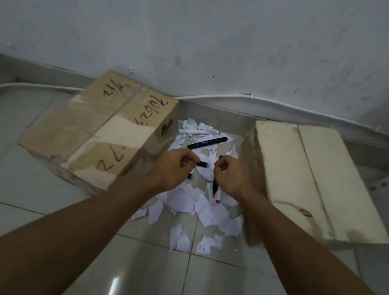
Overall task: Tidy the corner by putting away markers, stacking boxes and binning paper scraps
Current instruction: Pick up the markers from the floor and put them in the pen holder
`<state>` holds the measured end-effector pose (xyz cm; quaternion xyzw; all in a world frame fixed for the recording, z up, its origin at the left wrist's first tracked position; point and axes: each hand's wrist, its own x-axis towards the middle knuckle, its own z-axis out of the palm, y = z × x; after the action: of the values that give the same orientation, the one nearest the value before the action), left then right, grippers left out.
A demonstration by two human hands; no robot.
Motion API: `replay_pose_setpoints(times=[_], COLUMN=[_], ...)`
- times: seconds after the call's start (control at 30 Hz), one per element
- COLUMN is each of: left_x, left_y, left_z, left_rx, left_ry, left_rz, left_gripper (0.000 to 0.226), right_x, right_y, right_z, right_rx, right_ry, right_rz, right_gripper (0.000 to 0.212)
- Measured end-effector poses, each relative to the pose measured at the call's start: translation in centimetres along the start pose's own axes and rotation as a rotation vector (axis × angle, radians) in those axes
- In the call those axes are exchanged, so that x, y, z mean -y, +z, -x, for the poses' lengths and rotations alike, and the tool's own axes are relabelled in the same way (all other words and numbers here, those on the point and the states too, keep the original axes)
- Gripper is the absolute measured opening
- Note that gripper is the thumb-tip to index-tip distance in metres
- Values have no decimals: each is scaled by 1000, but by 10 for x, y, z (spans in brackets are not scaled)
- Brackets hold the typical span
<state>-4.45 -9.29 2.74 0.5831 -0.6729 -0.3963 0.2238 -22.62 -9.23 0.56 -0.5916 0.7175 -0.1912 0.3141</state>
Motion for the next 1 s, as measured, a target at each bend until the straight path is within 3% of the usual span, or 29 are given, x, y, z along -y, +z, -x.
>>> replay_pose_setpoints(times=[0.13,0.27,0.37,0.63,0.77,0.9,1.0], left_x=[29,59,78,96,101,101,93], left_y=[17,31,42,50,52,50,50], left_z=[-14,-24,-27,-41,-47,-50,-57], left_rx=[73,13,-59,-54,-35,-75,-139], left_ry=[46,83,96,160,154,295,304], left_rz=[-185,-308,-412,-608,-628,-535,-460], left_gripper=[20,26,31,33,23,17,20], right_x=[-26,-45,-55,-51,-49,-50,-50], right_y=[29,53,59,65,67,67,69], right_z=[-6,-6,-9,-29,-37,-41,-44], right_rx=[-51,-149,-159,-212,-194,-195,-201], right_ry=[101,152,171,160,187,215,202], right_rz=[19,83,124,85,94,61,20], right_gripper=[14,41,45,54,54,50,38])
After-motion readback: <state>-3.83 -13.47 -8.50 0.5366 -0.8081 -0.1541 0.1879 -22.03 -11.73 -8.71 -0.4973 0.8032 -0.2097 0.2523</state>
